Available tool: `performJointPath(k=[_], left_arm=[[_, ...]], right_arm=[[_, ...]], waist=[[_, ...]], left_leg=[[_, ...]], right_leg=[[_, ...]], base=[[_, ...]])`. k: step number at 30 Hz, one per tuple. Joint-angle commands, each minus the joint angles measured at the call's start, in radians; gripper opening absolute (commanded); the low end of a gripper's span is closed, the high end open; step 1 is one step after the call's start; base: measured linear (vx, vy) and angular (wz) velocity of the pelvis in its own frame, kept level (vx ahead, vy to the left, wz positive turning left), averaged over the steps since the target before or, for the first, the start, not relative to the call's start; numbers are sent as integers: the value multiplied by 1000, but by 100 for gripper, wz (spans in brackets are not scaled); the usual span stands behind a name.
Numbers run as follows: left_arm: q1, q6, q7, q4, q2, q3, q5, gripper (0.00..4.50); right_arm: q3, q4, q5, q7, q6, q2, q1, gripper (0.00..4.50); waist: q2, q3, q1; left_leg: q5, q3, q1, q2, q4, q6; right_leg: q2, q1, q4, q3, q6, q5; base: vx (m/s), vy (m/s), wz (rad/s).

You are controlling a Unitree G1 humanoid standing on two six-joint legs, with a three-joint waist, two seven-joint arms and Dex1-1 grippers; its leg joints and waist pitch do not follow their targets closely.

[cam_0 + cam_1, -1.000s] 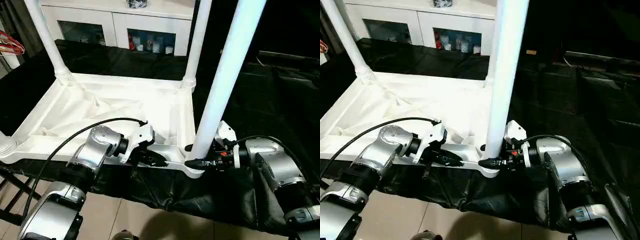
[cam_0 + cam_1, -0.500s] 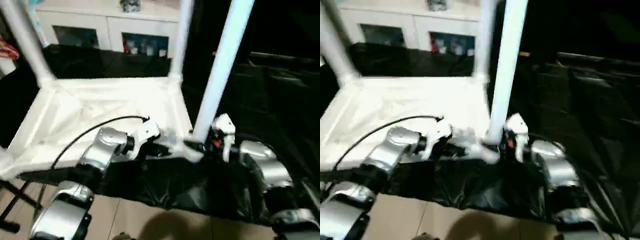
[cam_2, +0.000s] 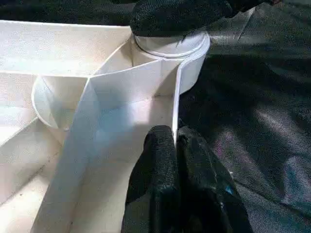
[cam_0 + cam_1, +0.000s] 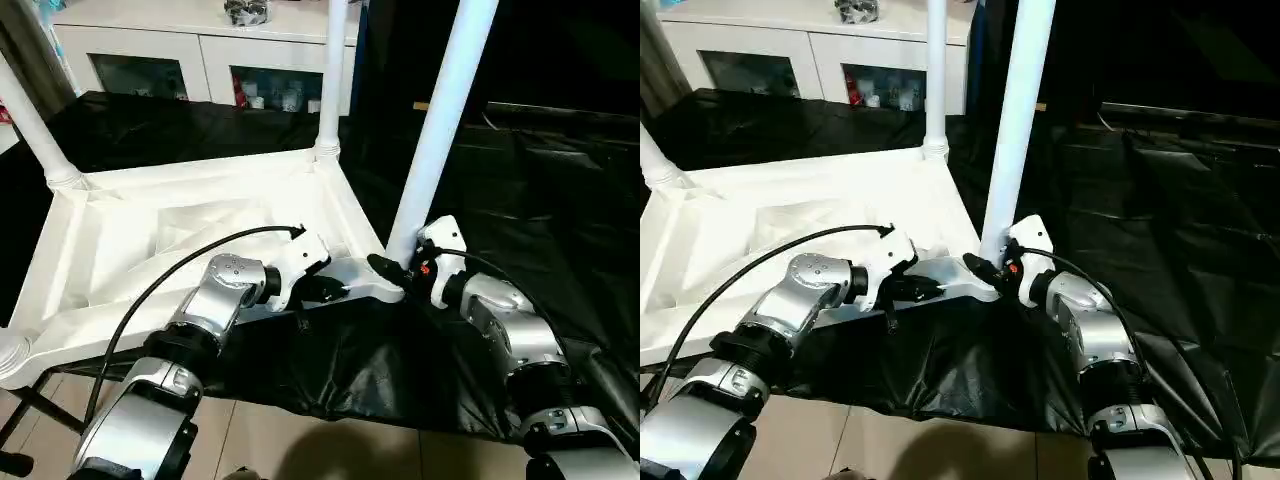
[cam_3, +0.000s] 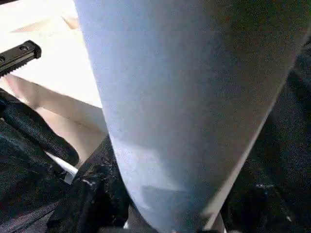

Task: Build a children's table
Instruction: Rotate leg to tighten

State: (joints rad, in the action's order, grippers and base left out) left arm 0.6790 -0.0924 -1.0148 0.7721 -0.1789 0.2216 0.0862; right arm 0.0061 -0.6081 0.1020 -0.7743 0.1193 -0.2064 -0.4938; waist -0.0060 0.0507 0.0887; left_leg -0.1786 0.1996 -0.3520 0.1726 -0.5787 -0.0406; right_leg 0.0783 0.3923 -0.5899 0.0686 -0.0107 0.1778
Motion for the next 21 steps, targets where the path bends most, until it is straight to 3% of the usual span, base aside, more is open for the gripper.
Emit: performJointPath(k=[1, 16, 17, 18, 19, 20, 21], left_arm=[[67, 20, 128, -37, 67, -61, -54, 0], [67, 20, 128, -37, 67, -61, -54, 0], [73, 21, 159, -26, 79, -65, -49, 0], [67, 30, 185, -30, 91, -57, -36, 0], [61, 36, 198, -37, 97, -50, -27, 0], [56, 40, 204, -42, 101, -45, -22, 0], [53, 41, 206, -46, 102, -43, -20, 0]], right_arm=[[120, -51, -11, -72, 56, 92, 49, 197], [120, -51, -11, -72, 56, 92, 49, 197], [107, -82, -20, -20, 46, 114, 36, 253], [63, -147, -16, 81, 24, 154, -14, 267], [32, -190, -11, 145, 9, 180, -50, 269], [12, -215, -7, 183, 1, 195, -74, 276], [3, -226, -4, 199, -2, 202, -86, 289]], waist=[[-11, -47, -2], [-11, -44, -3], [-10, -43, -3], [-2, -43, -10], [-5, -44, -15], [-7, -47, -20], [-4, -49, -21]], left_leg=[[-343, -40, 13, 63, 79, 21], [-370, -42, 15, 65, 82, 16], [-373, -42, 15, 65, 83, 15], [-388, -44, 16, 65, 83, 0], [-393, -46, 15, 64, 84, -7], [-380, -53, 4, 63, 88, -14], [-371, -52, 2, 64, 88, -15]], right_leg=[[91, -23, 103, -50, -142, 514], [92, -17, 110, -51, -125, 559], [92, -17, 110, -51, -125, 561], [95, -12, 108, -51, -133, 569], [94, -14, 109, -48, -132, 576], [97, -25, 105, -44, -126, 577], [96, -25, 103, -45, -126, 560]], base=[[0, 0, 0], [0, 0, 0], [0, 0, 0], [0, 0, 0], [0, 0, 0], [0, 0, 0], [0, 0, 0]])
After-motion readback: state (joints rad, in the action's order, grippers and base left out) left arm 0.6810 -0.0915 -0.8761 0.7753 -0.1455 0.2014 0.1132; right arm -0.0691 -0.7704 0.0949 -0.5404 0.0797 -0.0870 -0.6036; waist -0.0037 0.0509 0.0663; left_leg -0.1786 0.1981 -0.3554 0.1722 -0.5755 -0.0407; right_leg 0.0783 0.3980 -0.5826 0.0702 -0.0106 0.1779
